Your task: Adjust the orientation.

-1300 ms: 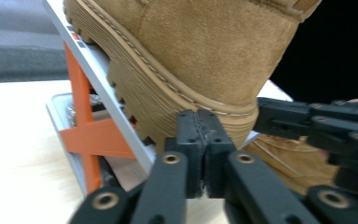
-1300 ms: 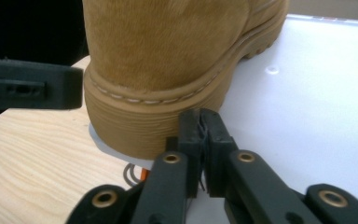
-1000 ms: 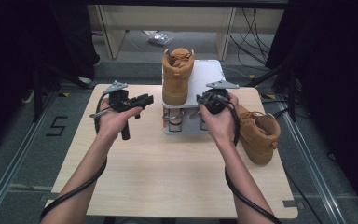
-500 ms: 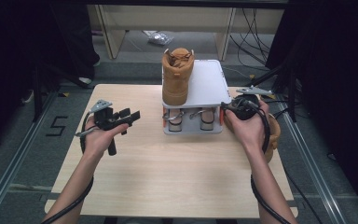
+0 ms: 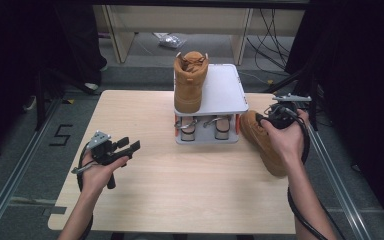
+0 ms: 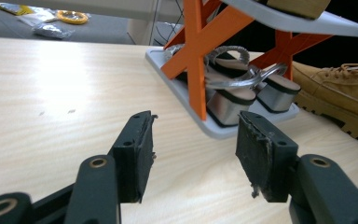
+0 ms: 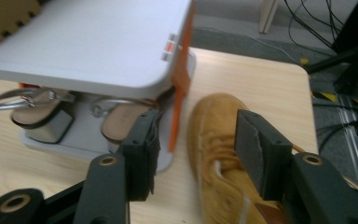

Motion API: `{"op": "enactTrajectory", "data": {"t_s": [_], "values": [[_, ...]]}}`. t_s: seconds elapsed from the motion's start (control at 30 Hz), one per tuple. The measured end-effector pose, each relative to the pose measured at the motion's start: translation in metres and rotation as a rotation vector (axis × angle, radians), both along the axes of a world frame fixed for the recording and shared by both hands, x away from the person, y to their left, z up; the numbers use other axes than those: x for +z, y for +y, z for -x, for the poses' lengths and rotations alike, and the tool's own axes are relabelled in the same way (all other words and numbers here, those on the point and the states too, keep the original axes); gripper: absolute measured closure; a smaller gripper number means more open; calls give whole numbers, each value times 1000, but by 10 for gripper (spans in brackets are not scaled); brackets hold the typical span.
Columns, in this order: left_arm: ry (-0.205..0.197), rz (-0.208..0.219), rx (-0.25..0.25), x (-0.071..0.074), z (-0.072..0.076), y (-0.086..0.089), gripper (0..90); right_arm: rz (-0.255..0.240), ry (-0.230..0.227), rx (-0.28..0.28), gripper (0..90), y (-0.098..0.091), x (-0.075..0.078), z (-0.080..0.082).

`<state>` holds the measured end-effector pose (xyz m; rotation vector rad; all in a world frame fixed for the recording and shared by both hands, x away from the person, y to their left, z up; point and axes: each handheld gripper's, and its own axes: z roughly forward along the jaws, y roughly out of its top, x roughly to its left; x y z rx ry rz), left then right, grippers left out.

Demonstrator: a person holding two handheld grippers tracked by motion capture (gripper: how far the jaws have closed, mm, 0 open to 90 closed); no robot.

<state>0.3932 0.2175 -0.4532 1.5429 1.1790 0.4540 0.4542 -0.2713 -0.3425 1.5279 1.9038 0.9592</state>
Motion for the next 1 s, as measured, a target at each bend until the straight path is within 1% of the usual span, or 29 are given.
{"op": "enactTrajectory", "data": {"t_s": [0.03, 0.07, 0.1, 0.13, 0.17, 0.2, 0.23, 0.27, 0.3, 0.33, 0.37, 0.4, 0.43, 0.47, 0.5, 0.53, 0.57, 0.6, 0.63, 0.67, 0.7, 0.77, 0.8, 0.83, 0.87, 0.9, 0.93, 0.97, 1.0], "values": [[6, 6, -1, -4, 2, 1, 453, 8, 10, -6, 506, -4, 0, 0], [8, 5, 3, -5, 4, 2, 453, 6, 17, -18, 504, -9, -1, 0], [6, 10, 7, -8, 6, 3, 453, 26, 13, -1, 502, -15, -1, -1], [8, 10, 5, -9, 7, 5, 453, 18, 26, -34, 502, -19, -1, 2], [11, 12, 11, -11, 8, 6, 453, 20, 29, -43, 502, -22, -1, 3], [12, 11, 11, -12, 9, 6, 453, 34, 21, -35, 502, -30, -1, 3], [14, 7, 6, -13, 10, 6, 453, 35, 15, -48, 503, -33, -1, 4], [13, 12, 7, -13, 11, 6, 454, 51, 18, -46, 504, -39, -1, 5], [15, 15, 11, -13, 12, 7, 454, 30, 40, -84, 504, -41, -1, 7], [15, 14, 12, -13, 13, 7, 455, 59, 38, -88, 505, -51, -1, 8], [16, 12, 11, -13, 13, 7, 455, 35, 52, -129, 507, -52, -1, 9], [15, 10, 8, -14, 13, 7, 457, 72, 44, -103, 509, -61, -2, 9], [16, 9, 10, -13, 13, 7, 457, 66, 48, -125, 512, -64, -3, 9], [14, 12, 10, -13, 14, 6, 458, 79, 76, -150, 518, -68, -4, 11], [13, 12, 8, -13, 14, 6, 458, 108, 91, -123, 521, -75, -7, 11], [12, 12, 6, -13, 14, 6, 459, 100, 100, -124, 524, -77, -9, 10], [12, 14, 5, -13, 14, 6, 460, 114, 154, -136, 535, -84, -14, 11], [15, 13, 4, -13, 14, 5, 460, 114, 154, -136, 535, -84, -14, 11], [17, 12, 4, -13, 14, 5, 460, 99, 174, -159, 541, -83, -17, 12], [18, 14, 4, -14, 14, 5, 461, 114, 188, -150, 555, -87, -21, 11], [19, 15, 3, -14, 14, 5, 462, 102, 218, -159, 574, -89, -23, 10], [19, 16, 3, -15, 14, 5, 462, 127, 228, -133, 614, -93, -28, 8], [20, 19, 2, -15, 14, 5, 463, 94, 240, -154, 643, -90, -30, 7], [23, 17, 2, -15, 14, 5, 463, 120, 252, -129, 679, -93, -31, 6], [25, 16, 4, -16, 13, 5, 463, 89, 265, -158, 709, -89, -32, 6], [25, 17, 4, -17, 13, 5, 464, 103, 280, -154, 735, -90, -31, 5], [29, 18, 4, -17, 13, 5, 464, 136, 272, -140, 746, -92, -32, 4], [32, 17, 2, -18, 13, 5, 464, 99, 289, -149, 755, -91, -30, 4], [33, 15, 3, -18, 13, 5, 465, 84, 298, -154, 764, -91, -29, 4]]}}
